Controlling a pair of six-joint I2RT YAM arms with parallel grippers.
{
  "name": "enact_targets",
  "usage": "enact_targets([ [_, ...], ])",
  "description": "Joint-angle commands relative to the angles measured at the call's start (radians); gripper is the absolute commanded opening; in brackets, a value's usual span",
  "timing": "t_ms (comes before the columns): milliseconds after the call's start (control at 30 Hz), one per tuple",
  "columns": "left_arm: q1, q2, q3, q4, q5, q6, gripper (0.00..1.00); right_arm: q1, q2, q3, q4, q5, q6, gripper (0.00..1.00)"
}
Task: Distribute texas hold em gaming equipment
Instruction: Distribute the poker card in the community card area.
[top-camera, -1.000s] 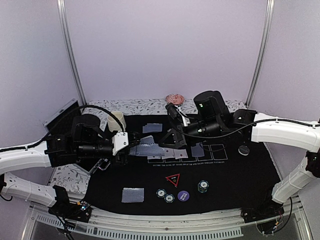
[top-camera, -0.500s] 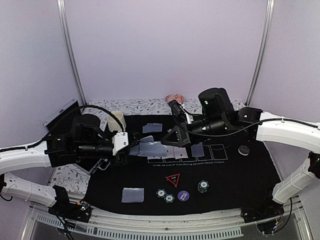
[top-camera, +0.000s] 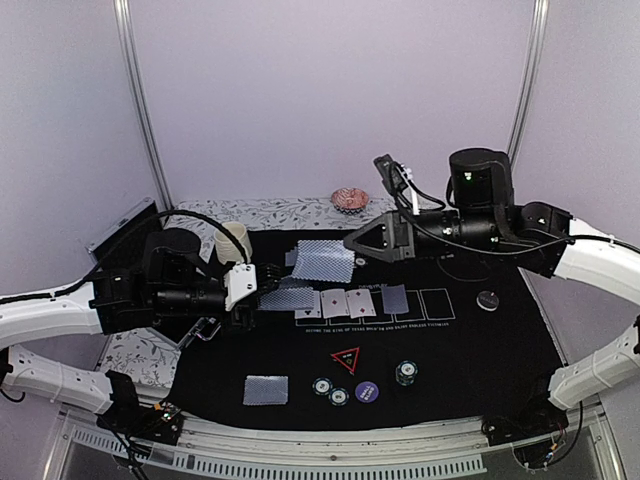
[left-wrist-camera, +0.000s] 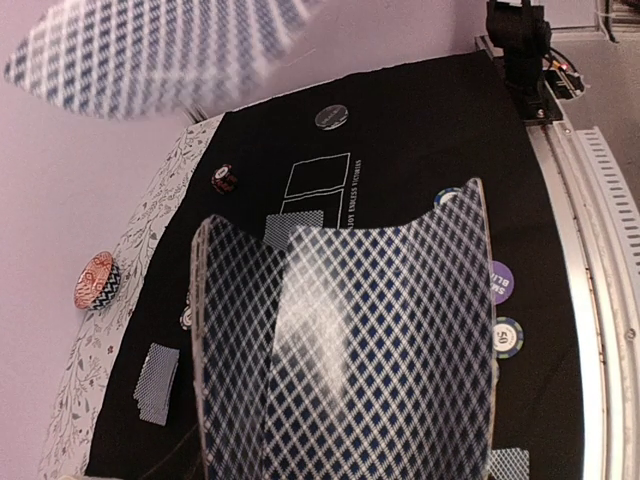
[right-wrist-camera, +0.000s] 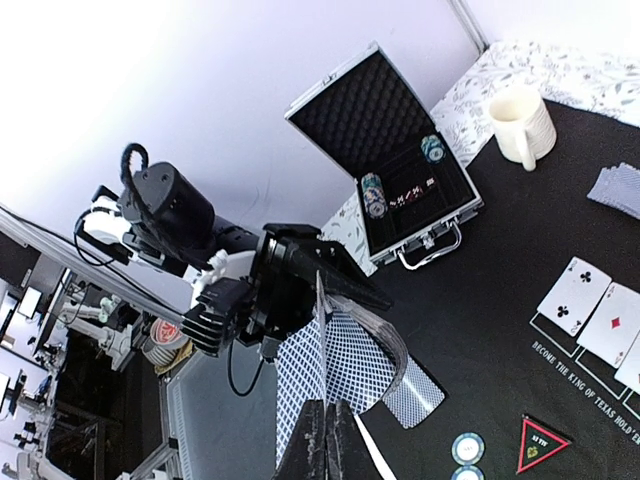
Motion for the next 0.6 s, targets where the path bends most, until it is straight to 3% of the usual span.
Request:
enact_targets([
  [0,0.008,-0.002,0.023,0.01,0.017,-0.007,0.49,-0.031,-0.092,-0.014,0.027,0.155,0.003,0.02],
  [167,0.008,-0.002,0.024,0.01,0.019,-0.008,0.49,-0.081,-0.266,-0.158,0.037,0.529,0.025,0.02],
  [333,0.008,-0.002,0.024,0.009,0.021,-0.01,0.49,-0.148,-0.374,-0.404,0.119,0.892,0.029,0.01],
  [567,0.009,0.003,0.024,0.009,0.025,-0.011,0.49,-0.306,-0.393,-0.762,0.363,0.899,0.209,0.01],
])
